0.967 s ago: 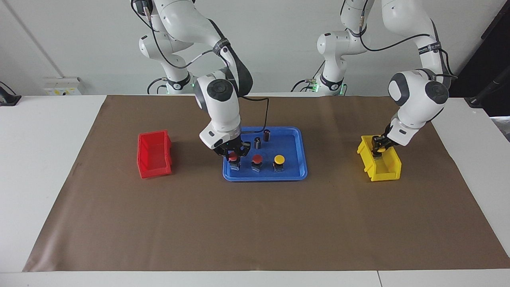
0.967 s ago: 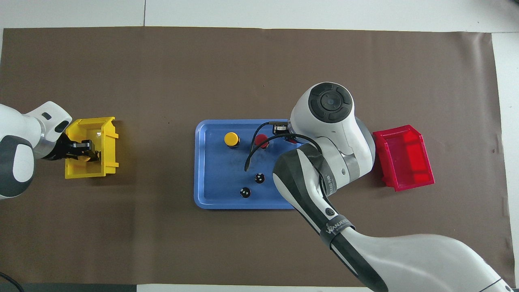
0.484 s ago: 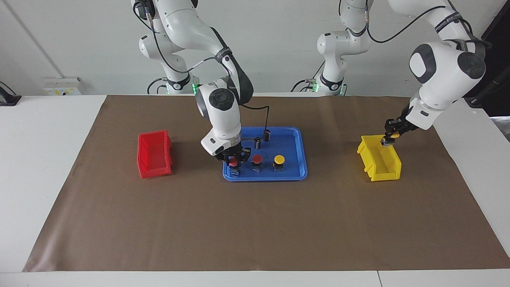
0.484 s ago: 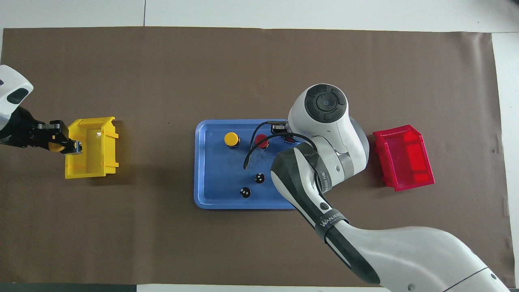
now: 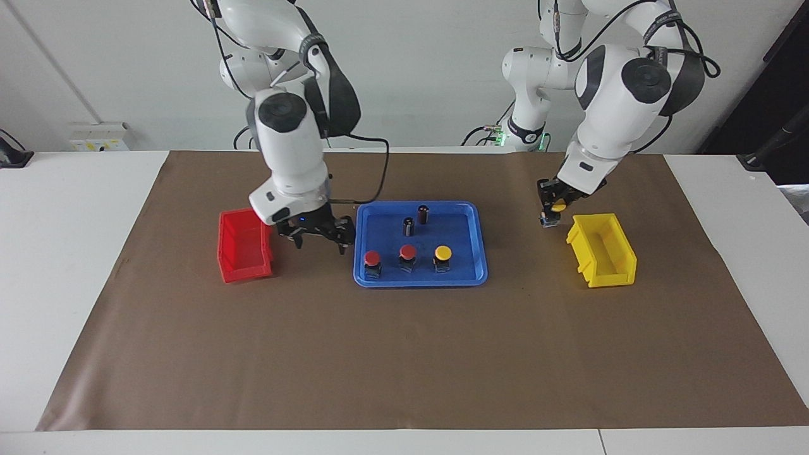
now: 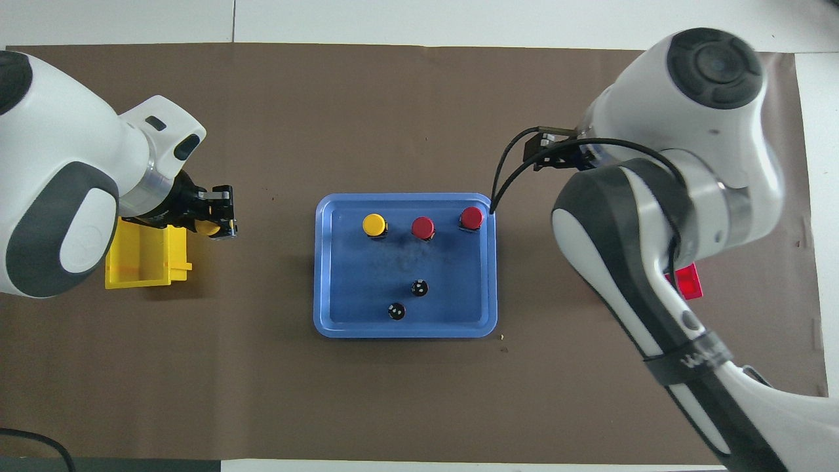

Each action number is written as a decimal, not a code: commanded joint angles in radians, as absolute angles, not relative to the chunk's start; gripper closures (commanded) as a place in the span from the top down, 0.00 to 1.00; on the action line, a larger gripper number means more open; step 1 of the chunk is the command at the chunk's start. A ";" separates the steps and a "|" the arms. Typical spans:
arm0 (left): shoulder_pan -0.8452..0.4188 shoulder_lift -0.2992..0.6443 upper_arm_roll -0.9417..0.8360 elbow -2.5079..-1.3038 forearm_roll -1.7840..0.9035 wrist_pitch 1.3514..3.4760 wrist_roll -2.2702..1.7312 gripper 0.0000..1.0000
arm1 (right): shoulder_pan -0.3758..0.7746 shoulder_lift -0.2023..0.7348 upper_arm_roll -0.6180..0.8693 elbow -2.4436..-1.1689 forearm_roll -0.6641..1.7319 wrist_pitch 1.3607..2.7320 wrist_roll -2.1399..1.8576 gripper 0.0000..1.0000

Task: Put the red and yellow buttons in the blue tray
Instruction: 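Lower the second yellow button into the blue tray with the left gripper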

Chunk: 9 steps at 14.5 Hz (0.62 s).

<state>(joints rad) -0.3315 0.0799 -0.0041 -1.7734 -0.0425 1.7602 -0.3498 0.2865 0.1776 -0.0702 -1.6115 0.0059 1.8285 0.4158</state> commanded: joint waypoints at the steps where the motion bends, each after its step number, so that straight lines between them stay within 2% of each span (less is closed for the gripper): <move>1: -0.388 0.146 0.009 -1.759 -0.101 1.851 -0.357 0.01 | 0.175 0.091 -0.060 -1.620 -0.006 1.731 0.303 1.00; 5: -0.469 0.207 0.009 -1.773 -0.107 1.940 -0.446 0.01 | 0.007 0.022 -0.060 -1.634 -0.008 1.631 0.126 1.00; 9: -0.541 0.253 0.008 -1.775 -0.109 1.993 -0.500 0.01 | -0.063 -0.009 -0.061 -1.649 -0.006 1.532 -0.027 1.00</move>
<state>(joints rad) -0.5069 0.2356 -0.0066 -1.7748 -0.0942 1.9662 -0.4798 -0.0391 0.0192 -0.0759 -1.6122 0.0044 1.5468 0.0407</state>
